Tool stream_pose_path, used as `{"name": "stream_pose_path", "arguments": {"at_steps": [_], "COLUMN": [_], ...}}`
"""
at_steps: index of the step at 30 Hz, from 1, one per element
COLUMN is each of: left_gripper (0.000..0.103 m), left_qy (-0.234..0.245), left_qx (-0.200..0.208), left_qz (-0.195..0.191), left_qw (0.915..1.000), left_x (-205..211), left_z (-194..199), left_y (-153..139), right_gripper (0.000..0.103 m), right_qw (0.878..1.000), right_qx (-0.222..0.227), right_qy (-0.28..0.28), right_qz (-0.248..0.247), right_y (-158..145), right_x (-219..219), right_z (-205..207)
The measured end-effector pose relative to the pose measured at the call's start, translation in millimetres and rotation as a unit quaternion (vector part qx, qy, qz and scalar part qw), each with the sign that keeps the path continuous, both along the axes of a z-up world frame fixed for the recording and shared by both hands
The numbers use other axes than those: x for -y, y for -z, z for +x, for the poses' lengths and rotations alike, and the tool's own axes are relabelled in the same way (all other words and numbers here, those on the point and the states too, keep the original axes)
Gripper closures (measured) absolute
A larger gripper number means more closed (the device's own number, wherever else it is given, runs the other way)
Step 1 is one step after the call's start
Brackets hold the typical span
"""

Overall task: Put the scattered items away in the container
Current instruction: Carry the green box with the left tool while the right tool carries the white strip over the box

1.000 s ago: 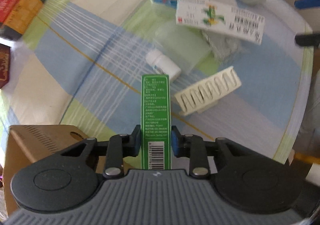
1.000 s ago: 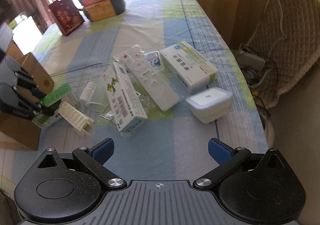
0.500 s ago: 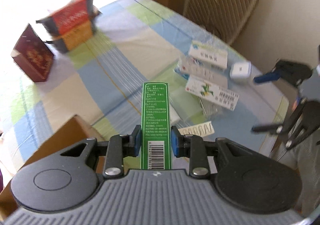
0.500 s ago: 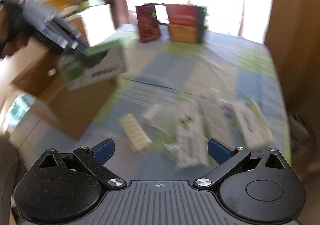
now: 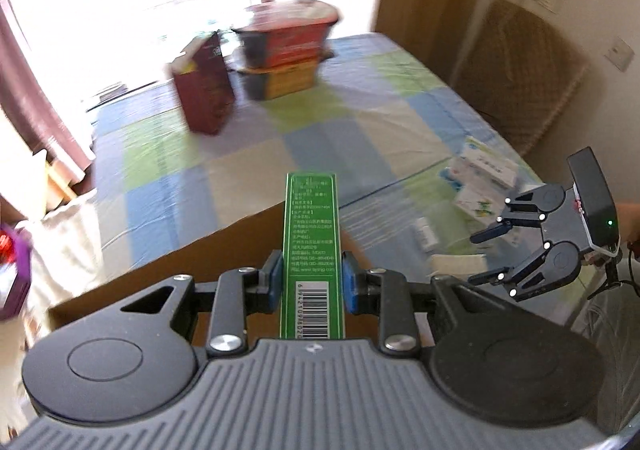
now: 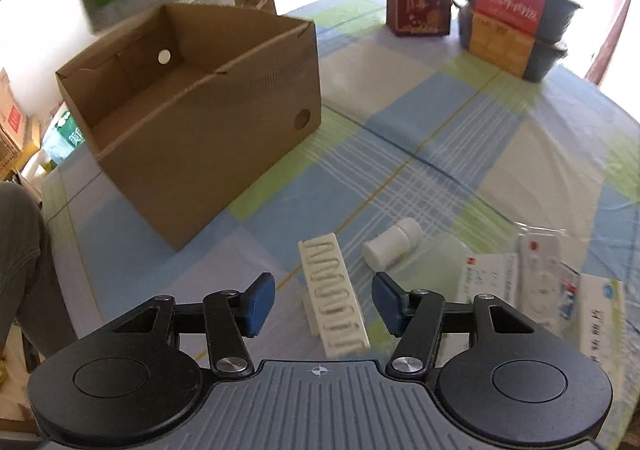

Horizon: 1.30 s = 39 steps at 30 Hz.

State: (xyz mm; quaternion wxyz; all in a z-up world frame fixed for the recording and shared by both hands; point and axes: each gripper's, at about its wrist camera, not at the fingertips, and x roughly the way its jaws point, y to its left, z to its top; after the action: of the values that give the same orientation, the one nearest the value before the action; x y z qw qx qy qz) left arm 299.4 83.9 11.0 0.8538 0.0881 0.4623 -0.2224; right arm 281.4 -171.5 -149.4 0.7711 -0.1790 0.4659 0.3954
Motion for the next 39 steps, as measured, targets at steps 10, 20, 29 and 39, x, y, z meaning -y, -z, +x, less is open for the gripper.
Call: {"name": "stream_pose_path", "arguments": {"at_steps": [10,20,29,39], "left_gripper": [0.078,0.078,0.078,0.078], "left_qy": [-0.062,-0.094,-0.119,-0.152], "left_qx": [-0.011,-0.009,-0.003,-0.019], "left_qz": [-0.006,-0.017,-0.02,-0.025], "left_qw": [0.998,0.9954,0.9927,0.9879], "left_x": [-59,-90,-110,-121], "left_z": [-14,-24,-26,-26], "left_y": [22,32,38,66], "right_gripper": [0.072,0.073,0.073,0.073], "right_qw": [0.998,0.989,0.976,0.973], "right_qx": [-0.043,-0.016,-0.034,-0.094], "right_qy": [0.005,0.149,0.157,0.181], "right_qz": [-0.045,0.014,0.145,0.113], "right_y": [26,-45,-122,-84], "right_x": [-29,-31,-101,-196], "right_z": [19,27,25,16]}}
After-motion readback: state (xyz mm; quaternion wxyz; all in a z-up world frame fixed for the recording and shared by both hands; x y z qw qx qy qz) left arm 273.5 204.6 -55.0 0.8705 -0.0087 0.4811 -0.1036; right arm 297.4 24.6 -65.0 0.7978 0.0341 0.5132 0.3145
